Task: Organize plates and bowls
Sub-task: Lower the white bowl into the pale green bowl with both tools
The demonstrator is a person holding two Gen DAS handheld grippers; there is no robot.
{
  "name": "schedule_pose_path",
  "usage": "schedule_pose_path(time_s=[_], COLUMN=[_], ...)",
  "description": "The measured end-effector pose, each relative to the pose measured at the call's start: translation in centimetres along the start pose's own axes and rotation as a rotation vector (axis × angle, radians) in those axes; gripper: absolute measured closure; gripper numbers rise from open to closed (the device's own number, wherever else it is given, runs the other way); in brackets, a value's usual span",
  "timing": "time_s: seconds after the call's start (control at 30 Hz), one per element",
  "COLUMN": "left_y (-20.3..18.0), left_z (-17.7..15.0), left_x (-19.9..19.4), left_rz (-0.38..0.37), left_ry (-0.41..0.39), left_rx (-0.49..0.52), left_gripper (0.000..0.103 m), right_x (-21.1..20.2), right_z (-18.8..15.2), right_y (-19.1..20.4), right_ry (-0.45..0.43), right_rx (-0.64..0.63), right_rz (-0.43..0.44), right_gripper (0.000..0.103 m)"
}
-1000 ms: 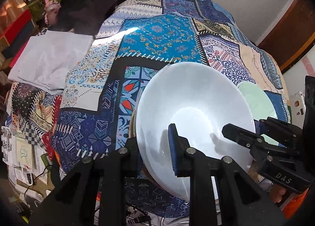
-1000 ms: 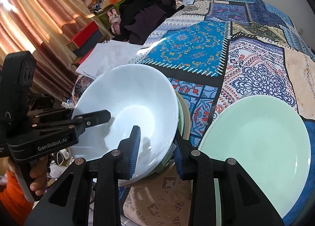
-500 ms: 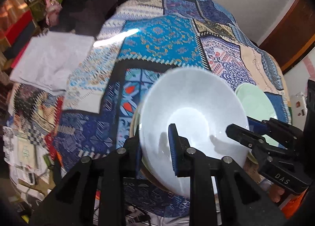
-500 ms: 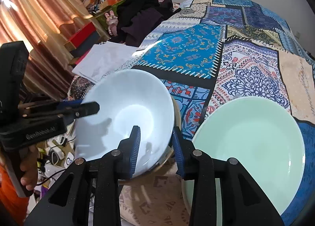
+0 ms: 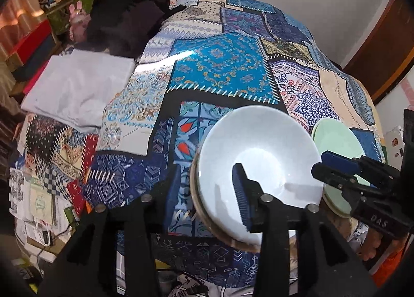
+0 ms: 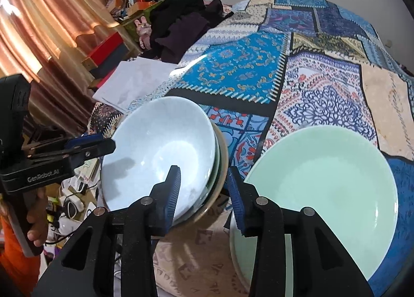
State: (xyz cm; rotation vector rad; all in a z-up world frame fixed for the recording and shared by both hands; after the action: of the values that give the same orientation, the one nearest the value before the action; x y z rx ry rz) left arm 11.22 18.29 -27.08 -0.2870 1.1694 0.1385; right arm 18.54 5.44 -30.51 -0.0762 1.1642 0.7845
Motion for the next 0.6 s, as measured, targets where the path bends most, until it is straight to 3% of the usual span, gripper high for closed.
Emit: schedule_pose_path(time_s=[0.3,0.6], left_y=[0.9,0.1], left_z=[-2.4,-3.3], left_x=[3.2,5.1], left_rz=[-0.085,-0.157], left_ry=[0.11,0.158], left_rx=[-0.054,-0.069], left_gripper=[0.061,0.06], right_x=[1.8,3.0], right_z=[-0.5,-0.5], right_y=[-0.1,0.5], right_ry=[0.053,0.083], right_rx=[0.017,0.008], right_rz=[0.017,0.015], right_gripper=[0.069,0.065])
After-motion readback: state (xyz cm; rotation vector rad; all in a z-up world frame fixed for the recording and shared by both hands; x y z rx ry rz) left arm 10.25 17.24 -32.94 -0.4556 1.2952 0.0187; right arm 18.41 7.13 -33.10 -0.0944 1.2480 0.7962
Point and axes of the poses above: each gripper's, at about its wrist camera, not at the fingertips, and x roughly the way its jaws point, y to its left, z to its top, the point moved 9 cm from there along x, roughly the way its jaws point, and after that the axes turned 6 degrees about y, right-handed, at the moved point
